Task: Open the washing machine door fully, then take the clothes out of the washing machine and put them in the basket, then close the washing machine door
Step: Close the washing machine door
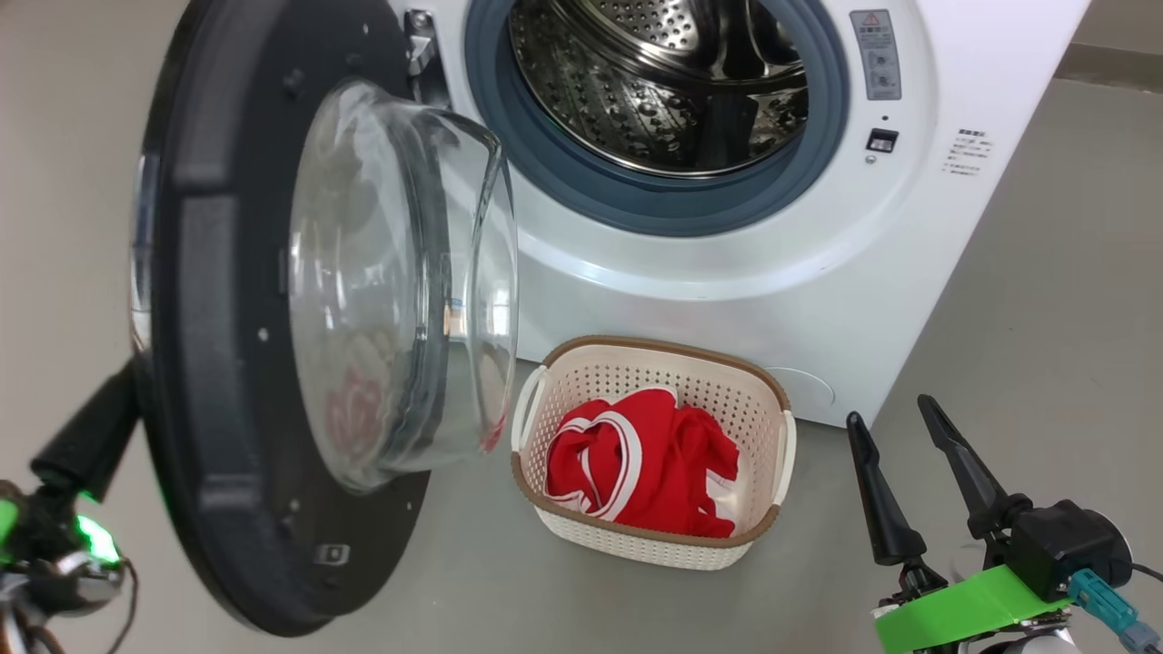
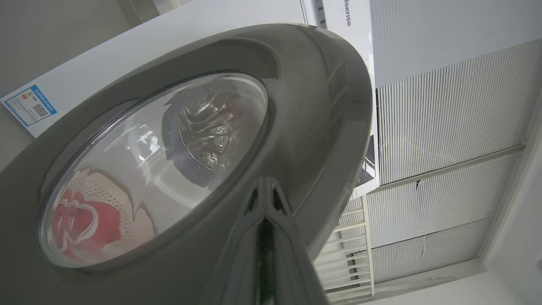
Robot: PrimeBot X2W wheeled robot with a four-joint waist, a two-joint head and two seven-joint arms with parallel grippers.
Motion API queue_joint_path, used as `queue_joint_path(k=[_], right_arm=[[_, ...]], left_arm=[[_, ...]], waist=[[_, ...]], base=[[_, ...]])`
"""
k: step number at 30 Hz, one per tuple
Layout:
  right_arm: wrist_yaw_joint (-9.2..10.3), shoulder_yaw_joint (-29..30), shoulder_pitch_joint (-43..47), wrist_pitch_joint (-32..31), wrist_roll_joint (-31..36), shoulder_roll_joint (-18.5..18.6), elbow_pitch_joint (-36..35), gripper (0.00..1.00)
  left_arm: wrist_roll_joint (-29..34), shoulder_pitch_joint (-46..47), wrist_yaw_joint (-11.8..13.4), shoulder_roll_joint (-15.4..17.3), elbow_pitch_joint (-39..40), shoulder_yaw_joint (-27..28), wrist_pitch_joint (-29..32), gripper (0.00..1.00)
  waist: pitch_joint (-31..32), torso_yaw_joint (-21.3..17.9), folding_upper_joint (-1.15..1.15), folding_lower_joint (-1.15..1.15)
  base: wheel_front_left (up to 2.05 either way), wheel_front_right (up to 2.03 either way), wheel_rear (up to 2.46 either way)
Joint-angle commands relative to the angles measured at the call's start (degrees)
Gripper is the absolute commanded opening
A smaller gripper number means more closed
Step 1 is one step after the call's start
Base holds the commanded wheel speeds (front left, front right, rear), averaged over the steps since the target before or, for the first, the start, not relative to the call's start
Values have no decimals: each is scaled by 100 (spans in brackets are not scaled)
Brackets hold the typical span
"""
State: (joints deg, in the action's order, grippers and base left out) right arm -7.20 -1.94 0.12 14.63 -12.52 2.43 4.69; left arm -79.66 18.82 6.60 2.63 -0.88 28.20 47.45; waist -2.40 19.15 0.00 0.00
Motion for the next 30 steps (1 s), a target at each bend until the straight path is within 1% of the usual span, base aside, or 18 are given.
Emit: queue_joint_path(k=[1, 10, 13, 23, 30], right_arm=[[-29, -103, -107, 36, -18, 44, -142, 100], [-29, -95, -91, 36, -71, 44, -152, 100], [-29, -113, -73, 36, -82, 44, -164, 100], [-29, -108, -40, 37, -82, 44, -188, 100], [-29, -124, -55, 37, -82, 44, -213, 100]], left_arm=[[-58, -34, 11, 76, 265, -22, 94, 0], [-485, -408, 137, 28, 636, -479, -184, 0], [-672, -529, 142, 27, 712, -681, -318, 0], [-982, -798, 100, 26, 968, -1234, -687, 0], [-1139, -857, -21, 25, 1014, -1550, -966, 0]], waist=[[-5, -49, 0, 0], [35, -319, 0, 0], [34, -414, 0, 0], [9, -672, 0, 0], [-83, -839, 0, 0]], base=[[0, 0, 0], [0, 0, 0], [0, 0, 0], [0, 0, 0], [0, 0, 0]])
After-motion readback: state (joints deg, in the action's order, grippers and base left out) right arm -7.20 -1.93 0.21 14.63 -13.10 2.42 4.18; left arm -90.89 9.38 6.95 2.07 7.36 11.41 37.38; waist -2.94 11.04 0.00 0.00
